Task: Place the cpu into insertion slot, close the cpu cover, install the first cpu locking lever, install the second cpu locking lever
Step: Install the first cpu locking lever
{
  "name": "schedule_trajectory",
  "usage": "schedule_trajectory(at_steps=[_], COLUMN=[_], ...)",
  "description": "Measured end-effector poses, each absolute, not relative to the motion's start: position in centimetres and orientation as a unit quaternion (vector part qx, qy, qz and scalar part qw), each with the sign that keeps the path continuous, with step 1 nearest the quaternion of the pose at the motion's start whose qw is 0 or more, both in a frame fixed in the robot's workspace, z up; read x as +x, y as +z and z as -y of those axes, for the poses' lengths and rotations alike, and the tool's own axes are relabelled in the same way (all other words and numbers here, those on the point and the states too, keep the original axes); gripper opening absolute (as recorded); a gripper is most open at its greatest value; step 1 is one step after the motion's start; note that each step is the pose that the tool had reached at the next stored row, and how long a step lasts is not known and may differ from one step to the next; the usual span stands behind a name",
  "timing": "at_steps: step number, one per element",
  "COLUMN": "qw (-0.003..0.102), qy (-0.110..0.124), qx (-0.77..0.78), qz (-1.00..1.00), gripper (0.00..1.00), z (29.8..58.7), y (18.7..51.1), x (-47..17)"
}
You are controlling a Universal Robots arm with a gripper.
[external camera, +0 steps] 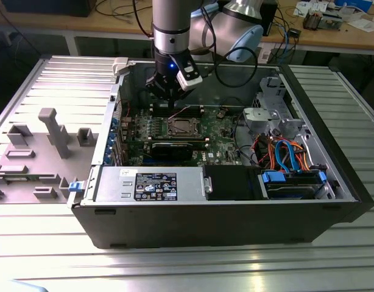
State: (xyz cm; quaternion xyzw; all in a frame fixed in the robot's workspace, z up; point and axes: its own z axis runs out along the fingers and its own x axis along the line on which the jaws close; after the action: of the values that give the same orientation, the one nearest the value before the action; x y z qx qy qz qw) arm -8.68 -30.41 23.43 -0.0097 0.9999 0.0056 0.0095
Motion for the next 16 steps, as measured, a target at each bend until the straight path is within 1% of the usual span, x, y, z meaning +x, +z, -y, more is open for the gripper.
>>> schedule_trajectory(at_steps=[16], qw=[0.009], qy=[0.006], qx=[-0.010], qz=[-1.000], gripper=[0.11], z=[30.41], y=[23.06], x=[-8.59])
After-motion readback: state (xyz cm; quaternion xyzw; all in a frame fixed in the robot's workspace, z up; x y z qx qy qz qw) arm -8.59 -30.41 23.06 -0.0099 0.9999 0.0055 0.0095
